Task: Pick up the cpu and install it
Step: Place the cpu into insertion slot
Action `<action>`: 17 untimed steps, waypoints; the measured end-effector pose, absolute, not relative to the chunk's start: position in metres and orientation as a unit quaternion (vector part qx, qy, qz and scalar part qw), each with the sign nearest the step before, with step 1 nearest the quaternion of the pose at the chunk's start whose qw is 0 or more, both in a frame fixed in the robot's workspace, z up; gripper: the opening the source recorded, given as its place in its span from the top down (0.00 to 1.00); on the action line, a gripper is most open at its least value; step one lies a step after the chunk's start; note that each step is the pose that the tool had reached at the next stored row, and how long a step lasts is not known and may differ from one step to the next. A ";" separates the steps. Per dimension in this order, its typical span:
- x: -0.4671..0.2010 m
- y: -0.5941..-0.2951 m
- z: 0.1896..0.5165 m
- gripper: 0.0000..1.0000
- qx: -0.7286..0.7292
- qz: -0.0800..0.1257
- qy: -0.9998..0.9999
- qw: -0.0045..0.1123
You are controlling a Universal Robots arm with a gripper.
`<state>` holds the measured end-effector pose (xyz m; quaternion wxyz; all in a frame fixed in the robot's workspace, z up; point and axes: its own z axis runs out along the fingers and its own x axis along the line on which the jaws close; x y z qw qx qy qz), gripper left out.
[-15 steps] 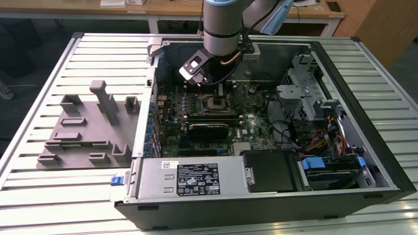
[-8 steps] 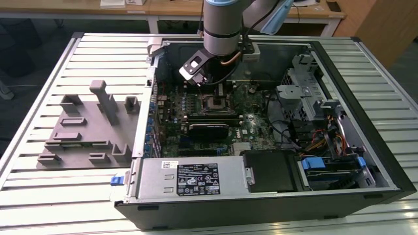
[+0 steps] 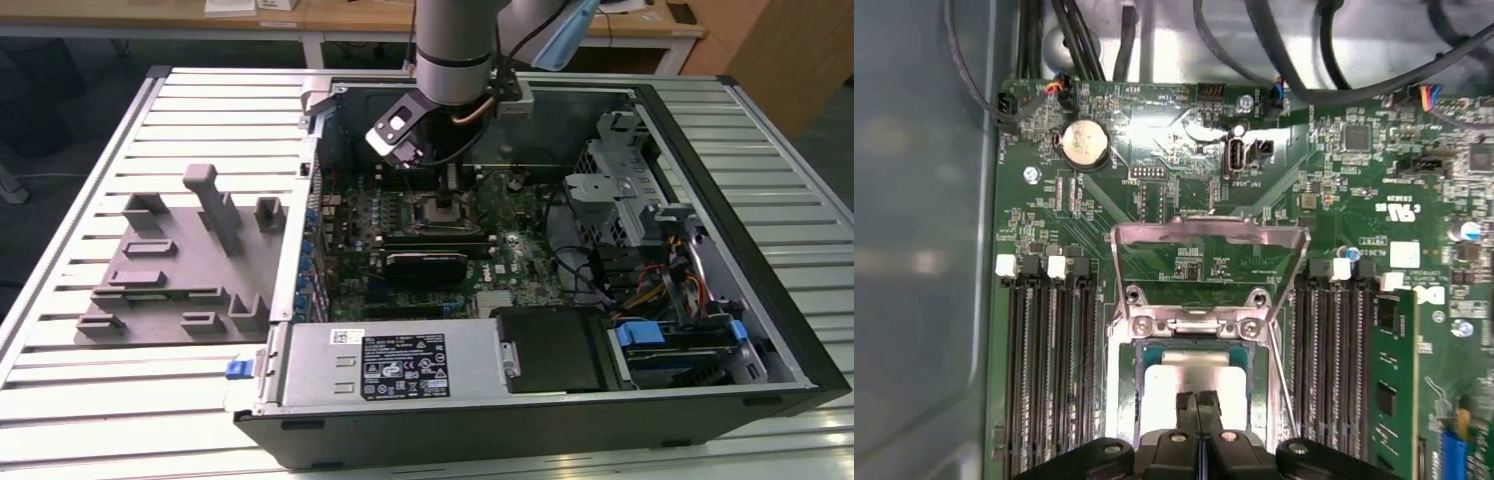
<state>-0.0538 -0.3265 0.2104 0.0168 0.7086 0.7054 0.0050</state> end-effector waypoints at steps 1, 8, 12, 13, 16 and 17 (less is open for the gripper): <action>-0.054 -0.327 0.213 0.89 0.709 0.005 0.705 0.017; -0.054 -0.327 0.238 0.89 0.709 0.007 0.705 0.018; -0.054 -0.327 0.250 0.89 0.709 0.008 0.705 0.019; -0.054 -0.327 0.253 0.89 0.709 0.008 0.705 0.020; -0.054 -0.327 0.258 0.89 0.709 0.009 0.705 0.020; -0.054 -0.327 0.258 0.89 0.709 0.009 0.705 0.020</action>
